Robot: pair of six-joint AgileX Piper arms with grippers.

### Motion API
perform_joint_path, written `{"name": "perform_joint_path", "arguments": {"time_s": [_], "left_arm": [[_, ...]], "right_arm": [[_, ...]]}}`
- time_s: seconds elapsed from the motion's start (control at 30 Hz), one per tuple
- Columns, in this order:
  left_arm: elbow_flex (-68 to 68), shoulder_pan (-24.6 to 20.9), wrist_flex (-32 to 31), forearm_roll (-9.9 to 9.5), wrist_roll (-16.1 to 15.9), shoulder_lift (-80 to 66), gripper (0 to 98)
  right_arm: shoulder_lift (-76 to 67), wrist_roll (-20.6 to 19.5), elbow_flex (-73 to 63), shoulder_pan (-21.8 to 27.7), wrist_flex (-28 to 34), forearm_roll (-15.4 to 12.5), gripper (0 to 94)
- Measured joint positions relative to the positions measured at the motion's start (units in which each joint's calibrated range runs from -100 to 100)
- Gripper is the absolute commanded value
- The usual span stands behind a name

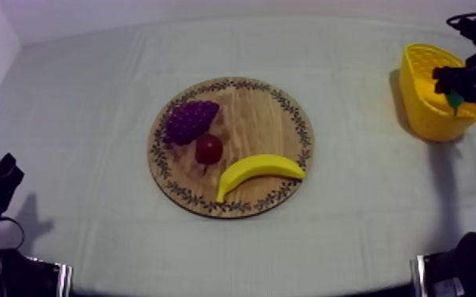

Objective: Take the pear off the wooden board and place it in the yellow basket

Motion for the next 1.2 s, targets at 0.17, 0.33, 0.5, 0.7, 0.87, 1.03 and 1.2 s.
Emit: {"name": "perform_joint_path", "arguments": {"time_s": [0.17,0.33,0.5,0.7,0.87,1.03,1.2], "left_arm": [[0.0,0.0,0.0,0.00,0.0,0.0,0.1],[0.0,0.0,0.0,0.00,0.0,0.0,0.1],[0.0,0.0,0.0,0.00,0.0,0.0,0.1],[0.0,0.0,0.0,0.00,0.0,0.0,0.1],[0.0,0.0,0.0,0.00,0.0,0.0,0.1],[0.0,0.0,0.0,0.00,0.0,0.0,0.1],[0.0,0.0,0.0,0.00,0.0,0.0,0.1]], "right_arm": [[-0.2,-1.8,1.1,1.1,-3.1,1.4,62.7],[-0.9,-1.2,1.4,1.5,-4.9,1.0,58.1],[-3.3,3.2,2.5,1.4,-6.8,-4.8,36.8],[-9.6,13.4,6.1,0.2,-8.6,-16.3,16.2],[-18.4,21.7,11.6,-1.2,-9.1,-24.7,4.0],[-28.9,29.4,19.6,-1.4,-10.3,-31.1,1.1],[-41.6,35.9,29.0,-1.2,-10.3,-34.6,0.6]]}}
